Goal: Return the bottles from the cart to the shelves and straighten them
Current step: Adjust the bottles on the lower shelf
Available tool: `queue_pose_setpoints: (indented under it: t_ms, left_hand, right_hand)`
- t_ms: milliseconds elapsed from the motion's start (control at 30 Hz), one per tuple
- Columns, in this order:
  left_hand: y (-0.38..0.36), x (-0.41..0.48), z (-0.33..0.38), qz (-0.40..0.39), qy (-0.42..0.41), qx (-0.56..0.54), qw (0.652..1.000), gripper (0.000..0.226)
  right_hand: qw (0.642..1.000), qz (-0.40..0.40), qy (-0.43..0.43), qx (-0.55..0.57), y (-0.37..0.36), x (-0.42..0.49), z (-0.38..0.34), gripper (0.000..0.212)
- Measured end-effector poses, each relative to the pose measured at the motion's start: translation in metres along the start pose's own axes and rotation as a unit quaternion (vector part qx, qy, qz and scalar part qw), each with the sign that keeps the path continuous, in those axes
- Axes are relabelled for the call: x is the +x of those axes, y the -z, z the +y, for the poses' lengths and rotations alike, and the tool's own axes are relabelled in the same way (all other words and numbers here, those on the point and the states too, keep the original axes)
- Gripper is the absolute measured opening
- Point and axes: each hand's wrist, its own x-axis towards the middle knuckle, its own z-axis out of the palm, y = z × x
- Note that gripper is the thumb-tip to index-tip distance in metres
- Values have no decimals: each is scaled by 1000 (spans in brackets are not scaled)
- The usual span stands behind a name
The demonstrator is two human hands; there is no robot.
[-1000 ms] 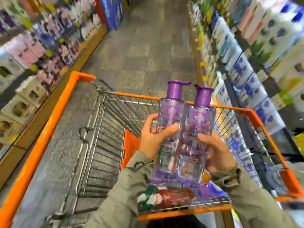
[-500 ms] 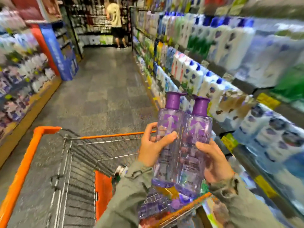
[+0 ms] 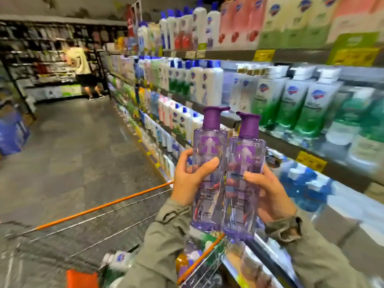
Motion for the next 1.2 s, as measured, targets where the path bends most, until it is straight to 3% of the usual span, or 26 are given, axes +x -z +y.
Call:
queue_pose_setpoints:
  t_ms: [67, 200, 300, 367, 500, 600, 700, 800, 900, 1033, 1200]
  left_hand:
    - [-24, -5, 0, -1, 6, -9, 1000, 42]
    - [-80, -11, -2, -37, 26, -36, 998, 81]
    - [-133, -18, 1, -85, 10, -12, 996, 33]
    - [-163, -23, 1, -109, -9, -2, 994, 31]
    - [-216, -37, -7, -137, -7, -10, 991, 33]
    - [-255, -48, -16, -158, 7, -19, 987, 32]
    - [-295, -60, -26, -194, 20, -45, 980, 50]
    - [-336, -69, -39, -220, 25, -62, 973, 46]
    - [-378, -82, -51, -265, 21, -75, 961, 44]
    - [-425, -104, -65, -280, 44, -108, 953, 76]
    - [-461, -117, -79, -299, 46, -119, 946, 88]
  right_hand:
    - [1000, 1, 13, 6, 12, -14, -19, 97]
    - [999, 23, 38, -6, 45, -49, -62, 103]
    - [996, 53, 52, -42, 75, -75, -95, 87]
    - [993, 81, 63, -60, 95, -90, -113, 82]
    - [987, 127, 85, -53, 132, -123, -140, 98]
    - [983, 150, 96, -43, 161, -151, -159, 86]
    - [978, 170, 111, -50, 187, -177, -179, 86]
    - [966, 209, 134, -67, 211, -201, -197, 100]
    - [954, 242, 159, -81, 235, -227, -215, 100]
    - [938, 277, 188, -95, 272, -258, -232, 96]
    - [912, 342, 209, -88, 311, -277, -243, 111]
